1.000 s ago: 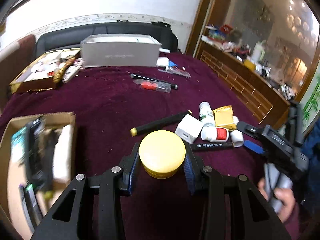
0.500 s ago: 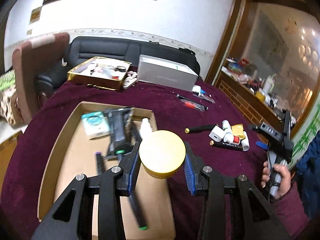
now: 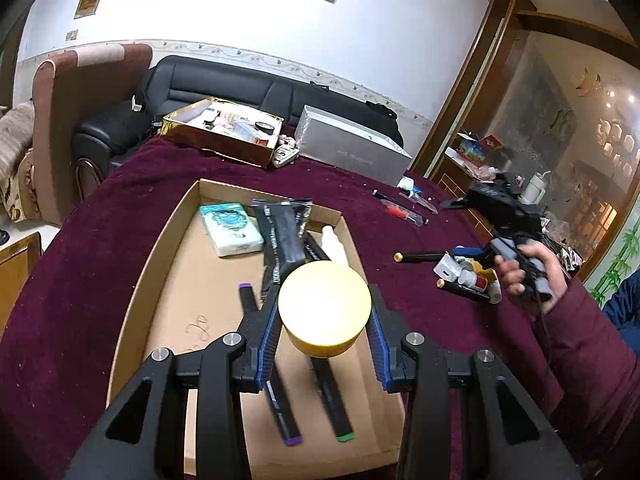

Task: Organize objects
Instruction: 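Grasp the yellow-ended black marker with the right gripper while the left carries the container, then lower container and marker into the box while both grippers open, then move both open grippers back toward the remaining items on the table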

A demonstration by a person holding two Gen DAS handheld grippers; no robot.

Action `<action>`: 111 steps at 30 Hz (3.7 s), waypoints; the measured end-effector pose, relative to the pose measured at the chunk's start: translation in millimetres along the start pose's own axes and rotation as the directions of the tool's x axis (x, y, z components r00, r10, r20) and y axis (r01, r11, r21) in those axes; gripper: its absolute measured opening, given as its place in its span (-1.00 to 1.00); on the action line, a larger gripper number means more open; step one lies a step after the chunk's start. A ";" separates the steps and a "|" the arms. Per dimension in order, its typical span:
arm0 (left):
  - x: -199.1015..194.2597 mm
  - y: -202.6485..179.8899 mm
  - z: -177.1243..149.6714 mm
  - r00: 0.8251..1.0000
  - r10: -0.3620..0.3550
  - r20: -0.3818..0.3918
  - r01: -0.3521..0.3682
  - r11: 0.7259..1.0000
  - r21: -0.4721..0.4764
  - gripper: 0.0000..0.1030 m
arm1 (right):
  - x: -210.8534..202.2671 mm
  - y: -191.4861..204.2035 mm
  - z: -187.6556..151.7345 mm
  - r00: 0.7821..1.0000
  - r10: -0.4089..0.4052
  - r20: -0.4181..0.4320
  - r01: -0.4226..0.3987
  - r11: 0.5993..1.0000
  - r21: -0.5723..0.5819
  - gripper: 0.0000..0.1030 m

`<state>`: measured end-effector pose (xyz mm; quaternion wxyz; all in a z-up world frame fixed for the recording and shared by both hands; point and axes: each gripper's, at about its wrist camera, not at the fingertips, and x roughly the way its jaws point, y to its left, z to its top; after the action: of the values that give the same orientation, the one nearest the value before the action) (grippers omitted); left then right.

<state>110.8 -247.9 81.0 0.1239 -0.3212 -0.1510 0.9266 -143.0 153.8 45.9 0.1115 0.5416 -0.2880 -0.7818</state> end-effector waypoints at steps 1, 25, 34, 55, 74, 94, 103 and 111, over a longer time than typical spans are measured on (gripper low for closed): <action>0.8 2.3 0.0 1.000 0.000 -0.001 0.000 1.000 0.000 -0.33 | 3.7 -0.5 4.1 0.998 -0.057 0.004 0.057 0.998 0.005 1.00; 7.7 26.4 -9.0 1.000 0.020 -0.024 -0.021 0.999 -0.049 -0.33 | 70.8 81.3 -40.0 0.886 -0.428 0.178 0.464 0.817 -0.342 -0.62; -17.8 24.3 -12.7 0.999 0.051 0.015 -0.050 0.996 -0.074 -0.33 | 45.3 60.0 -57.4 0.967 -0.233 0.104 0.252 0.936 -0.246 -0.76; 8.0 23.6 10.6 0.959 0.279 -0.046 -0.277 0.960 0.049 -0.33 | -16.3 117.6 -168.2 0.957 0.262 -0.121 -0.287 0.901 -0.324 -0.75; 74.6 47.4 14.6 0.888 0.399 -0.229 -0.380 0.917 0.124 -0.32 | 69.6 171.4 -239.1 0.970 0.081 -0.230 -0.188 0.847 -0.497 -0.49; -142.9 -35.5 -69.7 0.770 0.636 -0.050 -0.624 0.735 -0.267 -0.24 | 22.1 140.0 -114.5 0.879 0.232 0.417 0.062 0.810 -0.583 0.71; -237.5 -80.4 -120.9 0.580 0.814 0.015 -0.738 0.533 -0.415 -0.10 | 40.4 128.9 -127.3 0.895 0.154 0.418 0.159 0.766 -0.623 0.71; -244.9 -85.9 -127.2 0.591 0.804 0.062 -0.730 0.566 -0.382 -0.09 | 34.0 127.4 -132.3 0.866 0.131 0.482 0.231 0.750 -0.619 0.71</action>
<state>389.5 -223.1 153.4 -0.3654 -0.2609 -0.1548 0.8800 -53.3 -9.4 59.2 0.1952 0.2547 0.0027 -0.9471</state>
